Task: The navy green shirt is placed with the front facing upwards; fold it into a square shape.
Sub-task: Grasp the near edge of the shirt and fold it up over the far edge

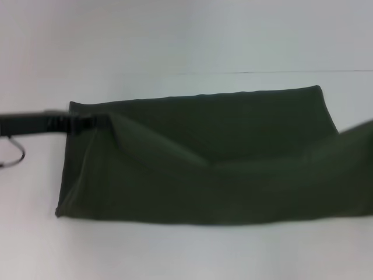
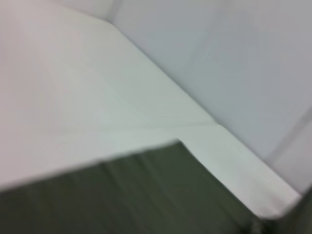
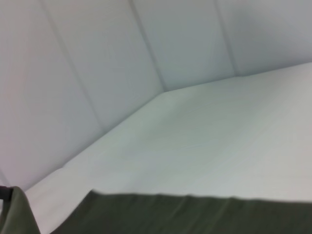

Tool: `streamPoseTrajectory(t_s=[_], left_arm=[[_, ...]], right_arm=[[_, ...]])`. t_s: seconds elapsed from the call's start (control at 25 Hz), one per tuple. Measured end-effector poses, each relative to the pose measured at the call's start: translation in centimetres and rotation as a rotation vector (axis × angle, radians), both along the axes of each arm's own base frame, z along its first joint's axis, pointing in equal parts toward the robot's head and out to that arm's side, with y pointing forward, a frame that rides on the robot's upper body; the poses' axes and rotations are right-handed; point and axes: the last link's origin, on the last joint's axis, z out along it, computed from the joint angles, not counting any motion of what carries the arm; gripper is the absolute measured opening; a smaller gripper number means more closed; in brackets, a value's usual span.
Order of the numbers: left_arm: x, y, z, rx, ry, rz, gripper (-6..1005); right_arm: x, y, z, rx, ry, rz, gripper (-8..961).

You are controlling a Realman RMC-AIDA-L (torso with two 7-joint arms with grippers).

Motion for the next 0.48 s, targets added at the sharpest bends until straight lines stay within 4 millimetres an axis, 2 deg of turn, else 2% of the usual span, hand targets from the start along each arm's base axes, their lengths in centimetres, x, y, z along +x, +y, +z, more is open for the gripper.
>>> streamPoseTrajectory(t_s=[0.24,0.48], left_arm=[[0.2,4.6,-1.2,0.165,0.093,0.092,2],[-0.3,7.1,-3.0,0.291,0.193,0.180,2]], right_arm=[[-1.2,5.7,-1.8,0.105,-0.056,-0.089,96],[-2.2,9.8,-4.6,0.168,-0.136,-0.167,102]])
